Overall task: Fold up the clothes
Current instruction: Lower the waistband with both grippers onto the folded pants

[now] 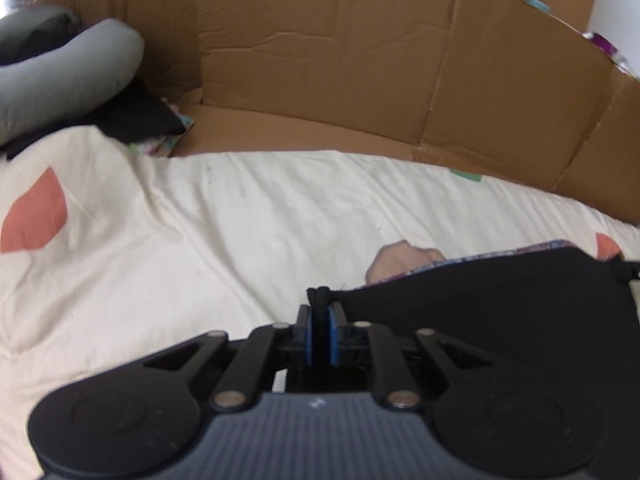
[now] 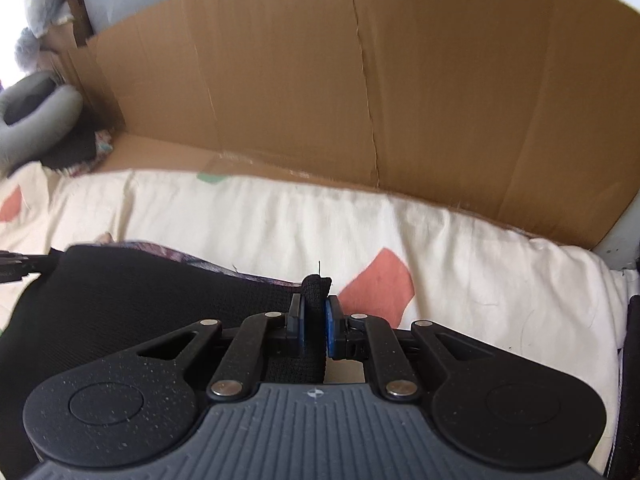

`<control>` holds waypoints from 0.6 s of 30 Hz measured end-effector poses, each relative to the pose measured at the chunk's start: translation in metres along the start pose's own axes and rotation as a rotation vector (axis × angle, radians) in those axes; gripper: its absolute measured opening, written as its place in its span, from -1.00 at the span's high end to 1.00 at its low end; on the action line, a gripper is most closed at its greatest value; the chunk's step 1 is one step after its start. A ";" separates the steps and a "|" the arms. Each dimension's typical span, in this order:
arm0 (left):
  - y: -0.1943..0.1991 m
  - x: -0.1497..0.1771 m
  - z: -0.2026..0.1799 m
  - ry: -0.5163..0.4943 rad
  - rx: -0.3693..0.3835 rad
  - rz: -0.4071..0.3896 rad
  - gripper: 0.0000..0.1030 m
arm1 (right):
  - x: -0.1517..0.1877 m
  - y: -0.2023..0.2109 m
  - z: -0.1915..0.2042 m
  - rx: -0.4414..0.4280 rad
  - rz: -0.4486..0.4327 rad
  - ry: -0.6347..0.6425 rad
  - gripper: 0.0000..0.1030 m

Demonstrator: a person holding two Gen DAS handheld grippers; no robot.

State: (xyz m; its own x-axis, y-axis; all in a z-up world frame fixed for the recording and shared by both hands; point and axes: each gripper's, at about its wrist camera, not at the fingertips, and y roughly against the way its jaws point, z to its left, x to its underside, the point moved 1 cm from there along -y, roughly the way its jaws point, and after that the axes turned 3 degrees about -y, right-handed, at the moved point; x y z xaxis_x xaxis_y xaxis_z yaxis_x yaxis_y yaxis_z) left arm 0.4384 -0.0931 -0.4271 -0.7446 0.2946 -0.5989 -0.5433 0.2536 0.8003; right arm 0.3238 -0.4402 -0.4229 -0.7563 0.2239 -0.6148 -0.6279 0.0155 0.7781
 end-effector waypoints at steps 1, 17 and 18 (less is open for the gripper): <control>0.005 -0.001 0.001 0.010 -0.020 -0.007 0.68 | -0.001 0.000 -0.001 0.038 0.001 -0.003 0.77; 0.046 -0.007 -0.057 -0.052 0.112 -0.128 0.69 | -0.012 0.041 0.053 -0.189 -0.117 0.054 0.74; 0.045 -0.006 -0.060 -0.050 0.124 -0.129 0.69 | -0.012 0.040 0.059 -0.200 -0.115 0.065 0.74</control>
State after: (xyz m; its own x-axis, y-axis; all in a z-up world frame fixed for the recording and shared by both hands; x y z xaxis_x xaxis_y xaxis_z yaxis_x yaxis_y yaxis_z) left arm 0.3950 -0.1392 -0.3851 -0.6495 0.2972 -0.6998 -0.5789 0.4034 0.7086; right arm 0.3184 -0.3852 -0.3767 -0.6840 0.1682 -0.7098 -0.7295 -0.1579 0.6656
